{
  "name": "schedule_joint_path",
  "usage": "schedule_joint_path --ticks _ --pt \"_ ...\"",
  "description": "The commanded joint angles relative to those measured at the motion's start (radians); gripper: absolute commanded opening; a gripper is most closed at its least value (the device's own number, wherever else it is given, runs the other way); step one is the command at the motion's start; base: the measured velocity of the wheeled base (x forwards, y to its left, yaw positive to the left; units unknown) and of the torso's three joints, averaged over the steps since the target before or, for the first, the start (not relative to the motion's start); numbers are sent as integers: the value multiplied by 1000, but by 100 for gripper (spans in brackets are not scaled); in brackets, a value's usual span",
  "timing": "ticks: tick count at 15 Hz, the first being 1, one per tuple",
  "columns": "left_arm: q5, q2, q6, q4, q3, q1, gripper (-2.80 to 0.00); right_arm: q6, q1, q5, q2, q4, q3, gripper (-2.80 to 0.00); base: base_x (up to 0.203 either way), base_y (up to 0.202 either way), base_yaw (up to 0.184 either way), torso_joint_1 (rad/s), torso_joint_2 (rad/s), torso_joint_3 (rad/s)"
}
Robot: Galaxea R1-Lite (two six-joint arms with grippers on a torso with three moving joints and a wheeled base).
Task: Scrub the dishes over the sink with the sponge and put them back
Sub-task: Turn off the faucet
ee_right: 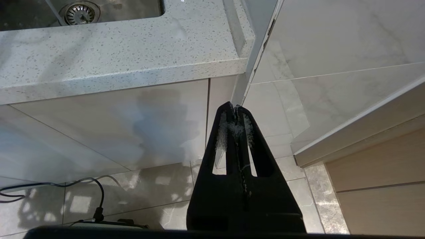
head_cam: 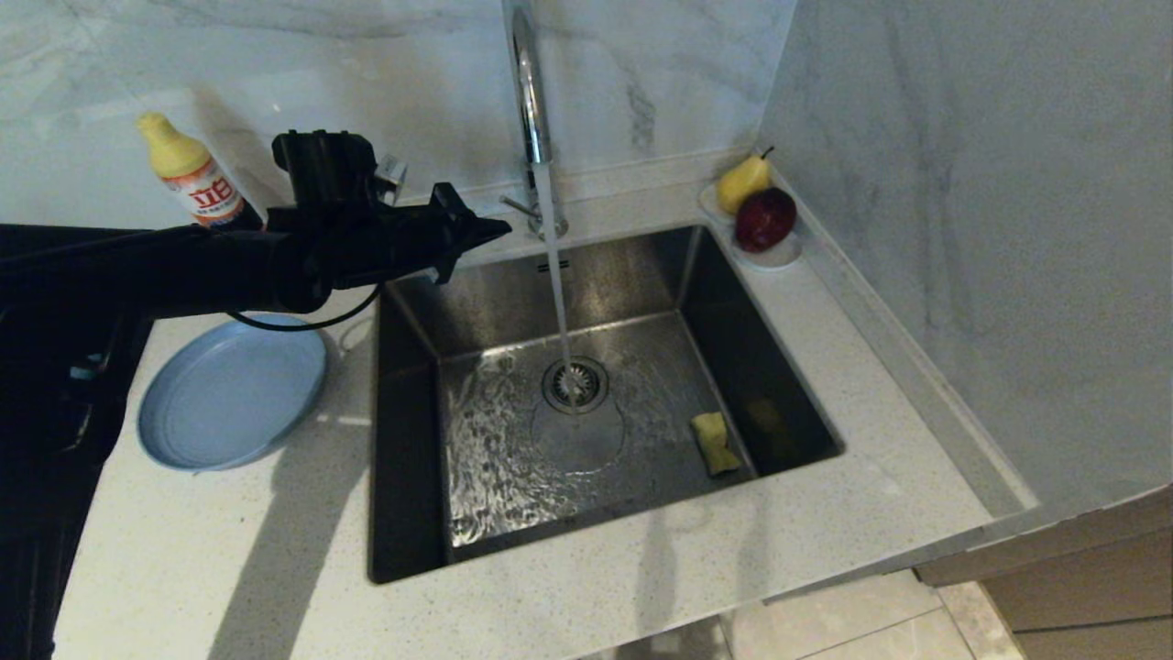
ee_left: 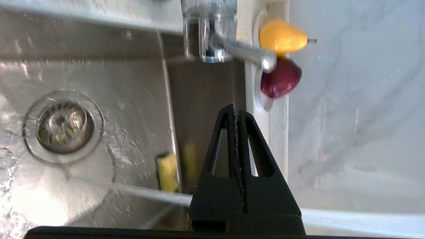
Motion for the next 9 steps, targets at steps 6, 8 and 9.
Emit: schedule_joint_path --ticks 6,8,9 --pt "28 41 -48 -158 -4 0 -280 0 0 0 -1 0 0 -280 0 0 0 0 0 0" --pt "24 47 -59 -180 -4 -2 -280 0 1 0 -1 0 0 -280 0 0 0 0 0 0" --pt "23 50 -59 -189 -4 -8 -280 0 1 0 -1 1 0 -280 0 0 0 0 0 0"
